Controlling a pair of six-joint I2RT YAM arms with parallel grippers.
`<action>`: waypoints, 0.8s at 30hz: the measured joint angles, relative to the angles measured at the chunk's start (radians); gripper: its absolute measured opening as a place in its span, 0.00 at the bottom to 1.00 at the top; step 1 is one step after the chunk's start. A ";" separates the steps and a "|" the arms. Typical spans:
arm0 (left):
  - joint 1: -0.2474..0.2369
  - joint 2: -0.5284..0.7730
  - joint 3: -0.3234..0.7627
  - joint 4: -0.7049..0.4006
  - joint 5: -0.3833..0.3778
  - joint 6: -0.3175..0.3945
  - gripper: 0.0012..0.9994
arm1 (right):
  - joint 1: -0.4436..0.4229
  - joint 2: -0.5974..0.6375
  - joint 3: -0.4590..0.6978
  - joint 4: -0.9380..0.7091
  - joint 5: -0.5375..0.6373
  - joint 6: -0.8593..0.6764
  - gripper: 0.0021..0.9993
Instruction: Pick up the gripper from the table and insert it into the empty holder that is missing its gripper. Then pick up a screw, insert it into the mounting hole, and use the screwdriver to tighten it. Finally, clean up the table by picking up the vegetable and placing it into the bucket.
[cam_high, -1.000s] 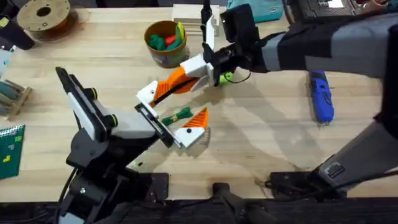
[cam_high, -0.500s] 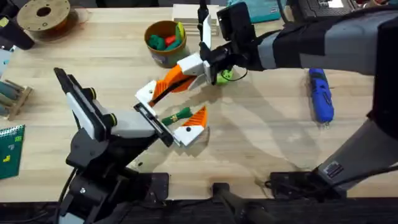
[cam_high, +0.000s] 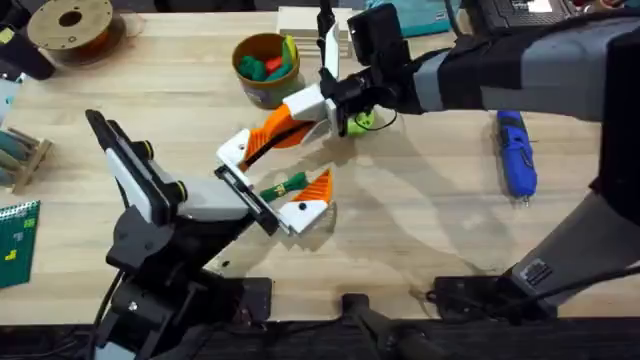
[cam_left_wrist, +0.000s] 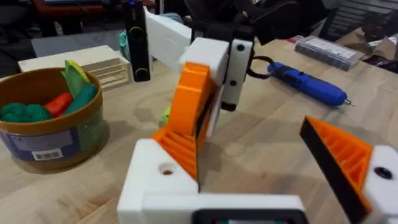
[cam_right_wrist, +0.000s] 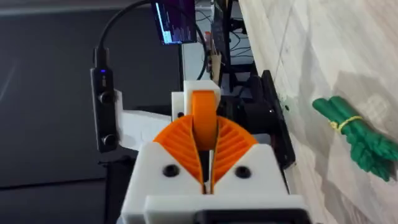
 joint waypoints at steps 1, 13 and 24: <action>0.000 0.000 0.000 0.000 0.000 0.000 0.99 | 0.000 0.000 0.000 0.000 0.000 0.000 0.08; -0.008 0.000 0.000 0.002 0.057 0.012 0.99 | -0.007 0.007 0.000 0.028 0.006 -0.003 0.76; -0.008 0.000 0.000 0.002 0.058 0.012 0.99 | -0.071 0.006 0.000 0.081 0.130 -0.005 0.77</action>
